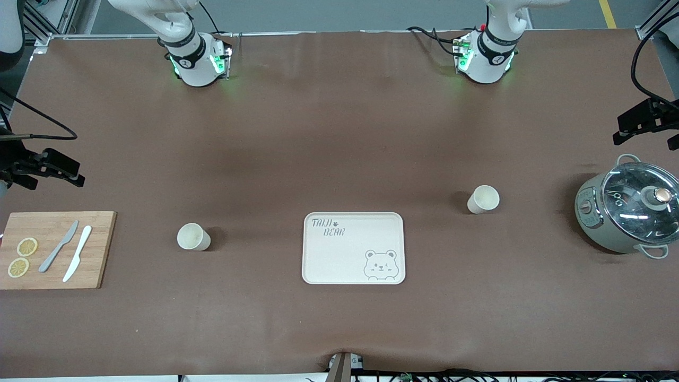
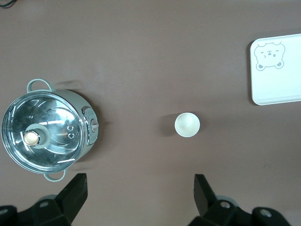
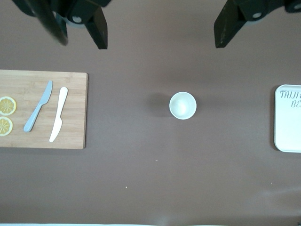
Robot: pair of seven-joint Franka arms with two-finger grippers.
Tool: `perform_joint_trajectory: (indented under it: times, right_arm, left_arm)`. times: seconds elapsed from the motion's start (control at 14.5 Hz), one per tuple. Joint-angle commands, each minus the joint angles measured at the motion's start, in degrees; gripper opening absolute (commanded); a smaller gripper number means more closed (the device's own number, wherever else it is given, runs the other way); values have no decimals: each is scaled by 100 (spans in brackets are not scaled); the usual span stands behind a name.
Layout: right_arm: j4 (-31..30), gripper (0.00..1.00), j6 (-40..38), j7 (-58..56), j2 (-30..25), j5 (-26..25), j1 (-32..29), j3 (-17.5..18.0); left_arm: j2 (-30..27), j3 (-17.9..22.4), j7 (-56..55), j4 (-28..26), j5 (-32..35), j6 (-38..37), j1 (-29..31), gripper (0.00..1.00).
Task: Place white IKEA cup upright on tray with both arms
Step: 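Reach the left gripper to the pot-side cup while the right gripper reaches the other cup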
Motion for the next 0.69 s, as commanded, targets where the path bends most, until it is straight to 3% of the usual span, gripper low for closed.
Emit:
perform_joint_trajectory:
  times: [0.0,0.21,0.41,0.62]
  right_arm:
    - [17,100,22,-527,-60,48,-61,-2]
    - [17,100,31,-741,-59,83,-71,-2]
    - [17,100,31,-750,-42,83,-53,-2]
    - [17,100,109,-750,-42,92,-97,-11]
  left_arm:
    - [-45,-19,-13,-35,57,-5,-31,100]
    - [77,-80,-14,-306,82,151,-22,100]
    - [-106,-265,-14,-1394,39,1152,57,100]
    - [-88,-257,21,-1922,30,1636,57,100]
